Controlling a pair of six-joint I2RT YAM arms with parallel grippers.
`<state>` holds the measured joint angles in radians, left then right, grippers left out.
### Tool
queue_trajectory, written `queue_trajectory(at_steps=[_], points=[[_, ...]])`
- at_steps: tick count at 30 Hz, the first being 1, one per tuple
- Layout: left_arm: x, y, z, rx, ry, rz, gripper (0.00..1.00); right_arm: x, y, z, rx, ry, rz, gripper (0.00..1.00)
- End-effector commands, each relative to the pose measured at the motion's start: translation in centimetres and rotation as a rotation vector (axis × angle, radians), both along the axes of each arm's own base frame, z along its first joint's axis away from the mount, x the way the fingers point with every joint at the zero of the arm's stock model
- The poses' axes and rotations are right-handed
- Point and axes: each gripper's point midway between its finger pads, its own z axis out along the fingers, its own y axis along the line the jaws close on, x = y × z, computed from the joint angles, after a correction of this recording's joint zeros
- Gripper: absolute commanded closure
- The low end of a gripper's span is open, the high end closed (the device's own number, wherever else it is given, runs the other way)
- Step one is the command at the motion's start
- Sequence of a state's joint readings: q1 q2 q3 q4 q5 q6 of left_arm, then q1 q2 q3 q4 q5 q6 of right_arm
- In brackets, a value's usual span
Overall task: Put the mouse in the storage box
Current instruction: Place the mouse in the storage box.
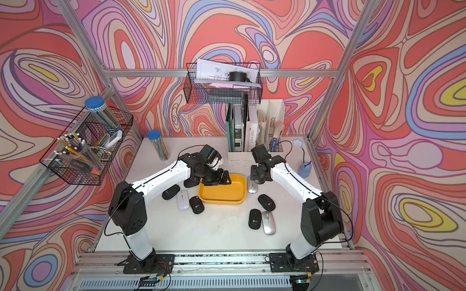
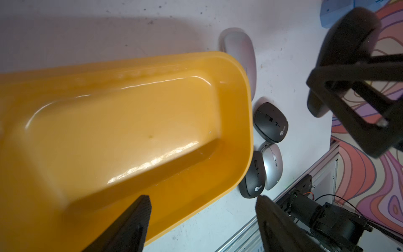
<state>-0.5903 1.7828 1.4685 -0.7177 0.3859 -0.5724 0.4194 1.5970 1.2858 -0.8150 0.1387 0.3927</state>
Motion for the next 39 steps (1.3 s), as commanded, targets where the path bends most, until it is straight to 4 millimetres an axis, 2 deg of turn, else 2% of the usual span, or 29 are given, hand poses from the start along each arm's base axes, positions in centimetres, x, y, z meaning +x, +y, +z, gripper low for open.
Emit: queue_trajectory(at_steps=[1, 5, 10, 14, 19, 27, 35, 39], points=[[0.2, 3.5, 0.8, 0.018, -0.010, 0.058, 0.18, -0.6, 2.7, 1.3, 0.029, -0.010, 0.037, 0.53], [0.1, 6.6, 1.1, 0.048, -0.026, 0.103, 0.18, -0.7, 4.6, 0.8, 0.035, 0.007, 0.063, 0.55], [-0.7, 9.0, 0.7, 0.098, -0.027, 0.119, 0.16, -1.1, 7.6, 0.1, 0.049, 0.021, 0.109, 0.55], [-1.0, 8.1, 0.7, -0.017, -0.008, 0.116, 0.17, -1.7, 9.7, -1.4, 0.036, 0.051, 0.144, 0.55], [-0.9, 8.5, -0.5, 0.009, 0.013, 0.137, 0.16, -2.5, 11.9, -4.2, 0.034, 0.102, 0.162, 0.55], [-1.0, 8.3, -2.7, 0.018, 0.057, 0.142, 0.18, -2.4, 11.7, -7.5, -0.006, 0.146, 0.123, 0.52], [-0.7, 9.1, -3.7, 0.069, 0.053, 0.155, 0.18, -2.2, 11.3, -9.6, -0.055, 0.173, 0.110, 0.52], [-0.8, 9.0, -4.2, 0.067, 0.063, 0.156, 0.18, -2.0, 10.8, -9.9, -0.088, 0.171, 0.106, 0.51]])
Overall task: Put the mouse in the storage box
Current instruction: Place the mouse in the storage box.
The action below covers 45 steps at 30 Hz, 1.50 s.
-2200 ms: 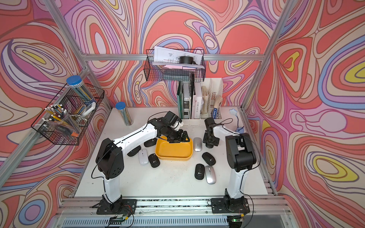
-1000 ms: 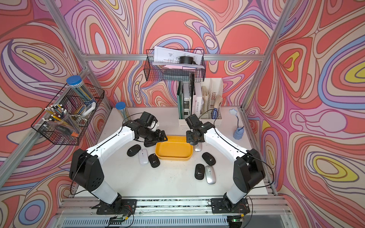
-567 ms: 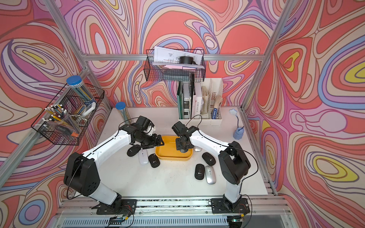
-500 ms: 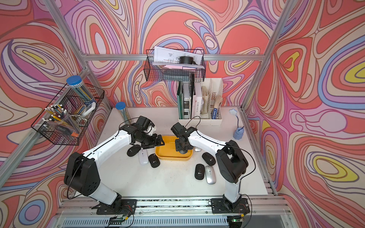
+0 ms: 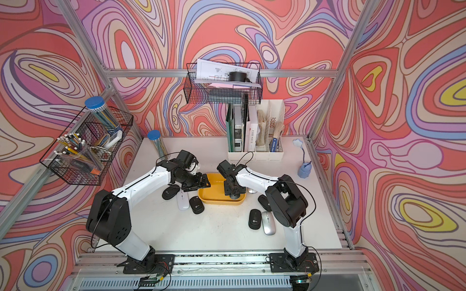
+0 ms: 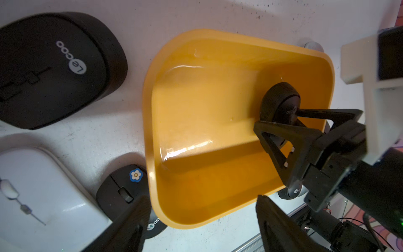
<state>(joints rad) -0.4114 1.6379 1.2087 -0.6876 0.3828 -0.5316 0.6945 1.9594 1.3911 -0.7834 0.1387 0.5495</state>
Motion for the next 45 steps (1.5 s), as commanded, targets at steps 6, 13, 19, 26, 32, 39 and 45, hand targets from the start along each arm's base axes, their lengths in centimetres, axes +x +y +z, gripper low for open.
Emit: queue_trajectory(at_steps=[6, 13, 19, 26, 32, 39, 45], points=[[-0.6, -0.3, -2.6, -0.025, 0.051, 0.024, 0.20, 0.9, -0.6, -0.1, -0.036, -0.018, -0.007, 0.50], [-1.6, -1.3, -3.6, -0.055, 0.077, 0.038, 0.20, 1.0, -1.5, -0.2, -0.080, -0.031, -0.012, 0.49], [-2.4, -2.0, -3.6, -0.036, 0.075, 0.009, 0.20, 0.9, -1.1, -0.4, -0.061, -0.019, -0.007, 0.46], [-3.4, -1.6, -3.4, 0.022, 0.067, -0.002, 0.20, 0.7, -0.5, -0.7, -0.029, -0.003, -0.001, 0.45], [-3.7, -1.0, -2.1, 0.058, 0.030, -0.015, 0.19, 0.5, -0.6, -1.5, -0.043, 0.013, 0.000, 0.43], [-3.6, -1.7, -0.4, 0.007, 0.011, -0.021, 0.17, 0.5, -0.7, -1.5, -0.044, 0.008, -0.003, 0.37], [-3.4, -1.6, 0.3, 0.021, 0.006, -0.022, 0.17, 0.6, -0.5, -1.7, -0.036, 0.006, 0.018, 0.35]])
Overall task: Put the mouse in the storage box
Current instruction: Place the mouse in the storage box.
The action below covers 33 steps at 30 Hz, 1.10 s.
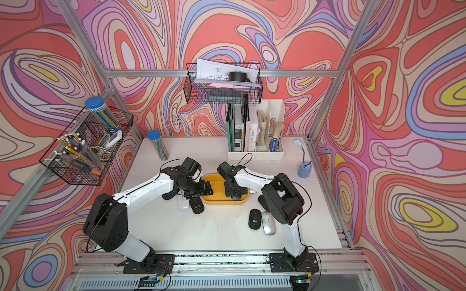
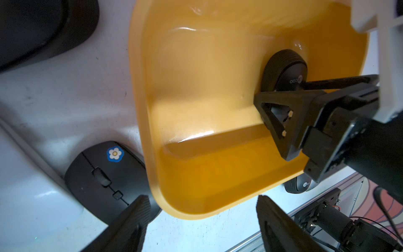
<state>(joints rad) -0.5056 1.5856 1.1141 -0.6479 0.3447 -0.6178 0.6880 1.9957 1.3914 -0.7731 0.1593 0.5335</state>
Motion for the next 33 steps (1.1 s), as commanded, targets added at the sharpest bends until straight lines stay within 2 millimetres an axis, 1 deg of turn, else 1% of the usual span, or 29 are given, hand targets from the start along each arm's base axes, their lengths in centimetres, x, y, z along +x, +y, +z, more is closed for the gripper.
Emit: queue_trajectory(at_steps=[1, 3, 6, 10, 12, 15, 17, 21, 22, 23, 26, 28, 30, 33], points=[[-0.3, 0.0, 1.6, 0.002, -0.023, -0.018, 0.17, 0.3, 0.2, -0.4, 0.004, -0.002, 0.022, 0.32], [-0.3, 0.3, 1.8, 0.010, -0.035, -0.010, 0.15, 0.4, 0.5, 0.2, 0.018, -0.013, 0.032, 0.31], [-0.3, 0.5, 2.0, 0.014, -0.043, -0.009, 0.14, 0.7, 0.5, 1.8, 0.035, -0.052, 0.030, 0.28], [-0.5, 0.2, 2.2, -0.001, -0.039, -0.019, 0.13, 0.7, 0.6, 3.6, 0.065, -0.077, 0.030, 0.23], [-0.6, -0.2, 2.2, -0.024, -0.028, -0.030, 0.13, 0.7, 0.6, 4.2, 0.071, -0.087, 0.029, 0.23], [-0.7, -0.2, 2.6, -0.028, -0.028, -0.033, 0.13, 0.6, 0.9, 5.2, 0.096, -0.096, 0.033, 0.23], [-0.8, -0.1, 3.0, -0.030, -0.043, -0.033, 0.13, 0.6, 1.1, 6.4, 0.117, -0.109, 0.037, 0.23], [-0.8, 0.1, 3.8, -0.027, -0.067, -0.037, 0.12, 0.6, 1.0, 8.9, 0.141, -0.148, 0.034, 0.23], [-0.7, 0.1, 4.1, -0.025, -0.073, -0.039, 0.12, 0.6, 0.9, 9.3, 0.141, -0.156, 0.034, 0.23], [-0.6, 0.2, 4.3, -0.019, -0.079, -0.042, 0.12, 0.6, 0.7, 10.8, 0.154, -0.188, 0.031, 0.23], [-0.2, 0.5, 4.8, 0.012, -0.095, -0.046, 0.12, 0.9, -0.4, 12.9, 0.129, -0.249, 0.020, 0.23], [0.0, 0.5, 5.2, 0.020, -0.103, -0.053, 0.13, 1.2, -1.8, 14.0, 0.070, -0.290, 0.011, 0.23], [0.2, 0.5, 5.5, 0.018, -0.111, -0.052, 0.13, 1.5, -3.8, 14.4, 0.004, -0.307, -0.015, 0.23], [0.2, 0.6, 5.8, 0.022, -0.119, -0.051, 0.13, 1.3, -6.7, 14.0, -0.020, -0.294, -0.060, 0.23]])
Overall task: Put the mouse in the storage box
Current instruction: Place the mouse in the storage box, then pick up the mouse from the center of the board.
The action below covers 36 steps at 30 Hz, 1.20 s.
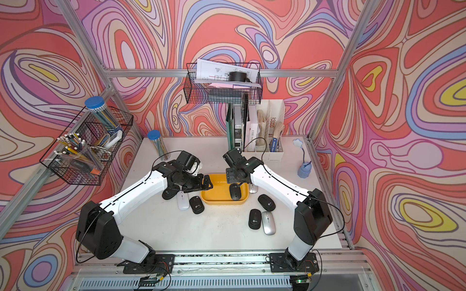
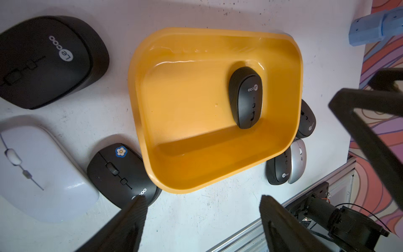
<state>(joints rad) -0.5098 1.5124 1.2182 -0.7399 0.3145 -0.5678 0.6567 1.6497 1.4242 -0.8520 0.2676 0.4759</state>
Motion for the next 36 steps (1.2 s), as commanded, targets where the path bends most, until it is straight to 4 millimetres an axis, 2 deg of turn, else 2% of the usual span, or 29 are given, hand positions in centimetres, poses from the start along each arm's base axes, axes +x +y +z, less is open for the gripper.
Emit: queue_trajectory(at_steps=[1, 5, 8, 11, 14, 17, 24, 29, 32, 36], points=[[-0.4, 1.0, 0.7, 0.049, -0.016, -0.001, 0.14, -0.4, -4.7, -0.6, -0.088, 0.014, -0.073, 0.23], [0.2, 3.7, 0.5, 0.151, -0.054, 0.070, 0.13, -1.3, -6.7, -0.8, -0.084, 0.017, -0.100, 0.23], [1.5, 5.9, 0.7, 0.227, -0.071, 0.090, 0.11, -1.7, -6.9, -0.9, -0.070, 0.019, -0.100, 0.22], [3.2, 7.2, 0.8, 0.293, -0.054, 0.099, 0.10, -2.0, -6.0, -0.9, -0.019, 0.029, -0.079, 0.22], [4.1, 7.3, 0.8, 0.315, -0.037, 0.096, 0.11, -2.3, -5.8, -1.3, -0.002, 0.043, -0.071, 0.22], [3.9, 7.5, 0.2, 0.304, -0.013, 0.148, 0.11, -2.9, -6.1, -1.8, -0.008, 0.059, -0.073, 0.22], [2.9, 10.1, -2.1, 0.255, 0.052, 0.317, 0.11, -3.5, -6.7, -2.5, -0.026, 0.061, -0.067, 0.22], [5.4, 10.8, -1.6, 0.322, 0.008, 0.254, 0.09, -3.0, -6.1, -2.9, -0.010, 0.062, -0.058, 0.22], [6.9, 11.7, -1.5, 0.303, 0.062, 0.340, 0.11, -2.7, -5.6, -3.2, 0.002, 0.061, -0.050, 0.22], [7.2, 14.3, -2.1, 0.339, 0.088, 0.432, 0.11, -2.6, -5.3, -3.4, 0.010, 0.067, -0.041, 0.22]])
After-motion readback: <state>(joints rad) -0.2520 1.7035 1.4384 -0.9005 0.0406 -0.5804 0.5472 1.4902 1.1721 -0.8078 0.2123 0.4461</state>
